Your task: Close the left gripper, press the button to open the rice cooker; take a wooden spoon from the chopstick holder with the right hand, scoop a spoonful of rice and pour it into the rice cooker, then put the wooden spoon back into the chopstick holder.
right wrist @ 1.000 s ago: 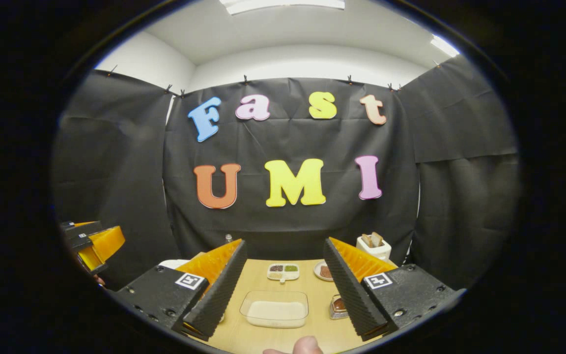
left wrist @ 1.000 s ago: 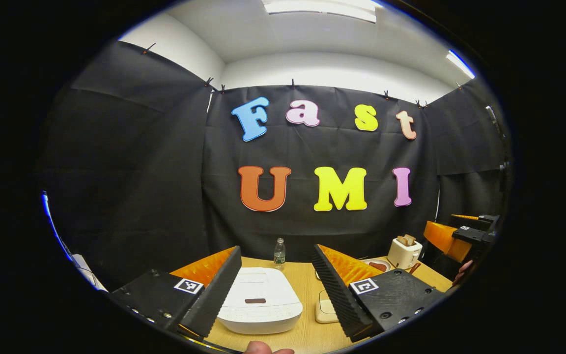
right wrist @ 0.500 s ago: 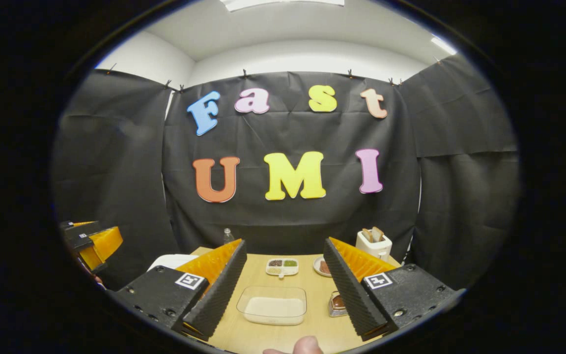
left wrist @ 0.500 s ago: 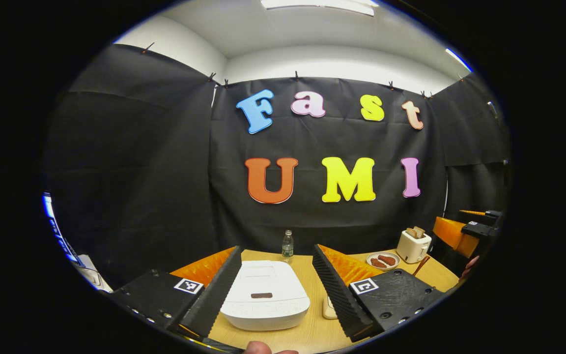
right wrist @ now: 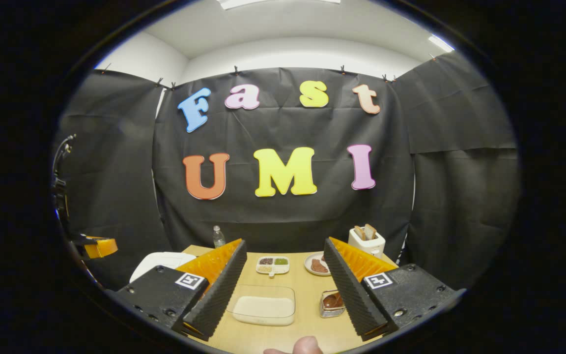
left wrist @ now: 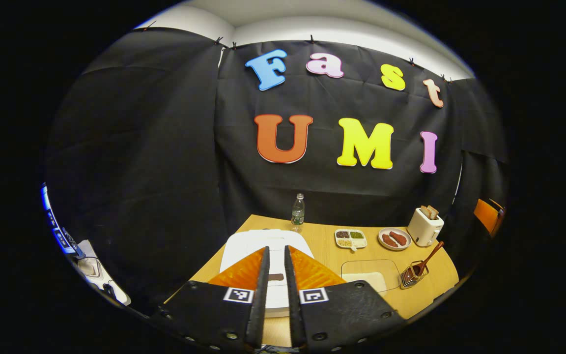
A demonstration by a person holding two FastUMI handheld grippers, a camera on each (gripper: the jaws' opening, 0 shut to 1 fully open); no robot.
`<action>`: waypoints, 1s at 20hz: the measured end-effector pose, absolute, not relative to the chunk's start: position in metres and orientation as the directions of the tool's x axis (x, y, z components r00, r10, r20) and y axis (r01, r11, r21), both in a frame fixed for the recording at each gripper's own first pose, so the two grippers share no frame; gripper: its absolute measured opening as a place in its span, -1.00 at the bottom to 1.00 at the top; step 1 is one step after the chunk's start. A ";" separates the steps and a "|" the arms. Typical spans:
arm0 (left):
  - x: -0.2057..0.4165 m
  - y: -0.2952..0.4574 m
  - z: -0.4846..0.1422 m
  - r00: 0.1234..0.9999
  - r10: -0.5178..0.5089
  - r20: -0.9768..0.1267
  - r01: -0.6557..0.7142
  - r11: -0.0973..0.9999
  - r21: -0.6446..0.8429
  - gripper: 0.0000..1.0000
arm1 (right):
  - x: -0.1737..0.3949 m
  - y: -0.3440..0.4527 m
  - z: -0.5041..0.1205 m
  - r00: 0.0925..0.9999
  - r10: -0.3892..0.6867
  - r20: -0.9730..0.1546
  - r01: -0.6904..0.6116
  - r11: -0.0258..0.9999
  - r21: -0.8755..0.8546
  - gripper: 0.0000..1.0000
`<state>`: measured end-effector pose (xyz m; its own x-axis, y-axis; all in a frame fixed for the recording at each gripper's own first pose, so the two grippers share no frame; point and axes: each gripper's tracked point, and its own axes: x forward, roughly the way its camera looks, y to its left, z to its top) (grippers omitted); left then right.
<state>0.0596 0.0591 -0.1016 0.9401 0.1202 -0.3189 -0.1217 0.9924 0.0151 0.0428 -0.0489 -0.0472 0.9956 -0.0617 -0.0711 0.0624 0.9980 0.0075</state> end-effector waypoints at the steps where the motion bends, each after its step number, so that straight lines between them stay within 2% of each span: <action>1: 0.065 0.064 -0.109 0.928 0.113 -0.355 -0.117 0.993 0.009 -0.75 | 0.044 -0.053 -0.049 0.995 -0.069 -0.072 0.070 0.998 0.008 1.00; 2: 0.071 0.064 -0.119 0.912 0.096 -0.398 -0.109 0.994 -0.009 -0.99 | 0.044 -0.057 -0.049 0.994 -0.075 -0.074 0.076 0.997 0.008 1.00; 6: 0.088 0.071 -0.162 0.839 0.020 -0.545 -0.076 0.994 -0.081 -1.00 | 0.046 -0.073 -0.053 0.992 -0.099 -0.082 0.100 0.995 0.012 1.00; 9: 0.094 0.077 -0.213 0.734 -0.031 -0.679 -0.111 0.980 -0.165 -1.00 | 0.043 -0.087 -0.057 0.988 -0.123 -0.088 0.125 0.992 0.014 1.00; 20: 0.131 0.087 -0.245 0.689 -0.069 -0.722 -0.120 0.971 -0.208 -1.00 | 0.022 -0.130 -0.077 0.963 -0.229 -0.142 0.234 0.972 0.021 1.00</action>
<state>0.1309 0.0873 -0.2450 0.6885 -0.0694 -0.7219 -0.1203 0.9707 -0.2080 0.0224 -0.1303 -0.0771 0.9630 -0.2288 -0.1423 0.2341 0.9720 0.0214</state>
